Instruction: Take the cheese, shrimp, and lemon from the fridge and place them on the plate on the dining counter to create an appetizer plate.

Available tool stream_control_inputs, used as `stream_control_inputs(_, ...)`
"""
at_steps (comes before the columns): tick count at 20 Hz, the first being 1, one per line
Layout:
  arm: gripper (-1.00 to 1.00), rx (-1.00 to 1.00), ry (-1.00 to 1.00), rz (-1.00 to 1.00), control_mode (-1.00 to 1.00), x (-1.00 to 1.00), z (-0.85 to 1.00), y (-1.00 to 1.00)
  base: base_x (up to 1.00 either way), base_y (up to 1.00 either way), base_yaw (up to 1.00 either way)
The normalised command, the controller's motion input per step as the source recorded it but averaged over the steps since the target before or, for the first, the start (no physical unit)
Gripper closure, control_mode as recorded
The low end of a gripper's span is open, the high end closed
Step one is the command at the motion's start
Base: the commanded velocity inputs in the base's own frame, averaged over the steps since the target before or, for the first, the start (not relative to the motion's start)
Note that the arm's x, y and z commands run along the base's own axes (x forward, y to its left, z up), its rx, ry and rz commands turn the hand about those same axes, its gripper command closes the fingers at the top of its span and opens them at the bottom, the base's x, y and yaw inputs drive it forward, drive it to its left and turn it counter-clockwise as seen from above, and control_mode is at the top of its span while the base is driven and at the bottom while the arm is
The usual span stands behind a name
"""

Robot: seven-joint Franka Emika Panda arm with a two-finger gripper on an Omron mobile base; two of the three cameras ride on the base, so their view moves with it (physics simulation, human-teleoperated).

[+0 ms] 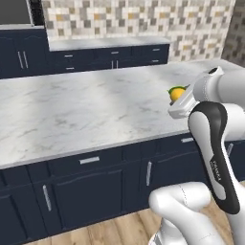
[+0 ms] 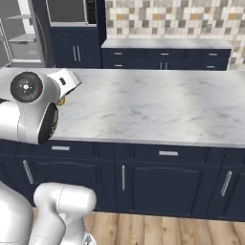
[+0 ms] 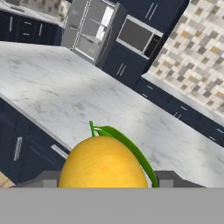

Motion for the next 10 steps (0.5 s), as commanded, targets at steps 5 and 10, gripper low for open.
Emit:
stream_control_inputs(5, 1.00, 0.00, 0.00, 0.00, 1.00, 0.00, 0.00, 0.00, 0.00, -1.00, 0.00)
stream_control_inputs(10, 1.00, 0.00, 0.00, 0.00, 1.00, 0.00, 0.00, 0.00, 0.00, -1.00, 0.00)
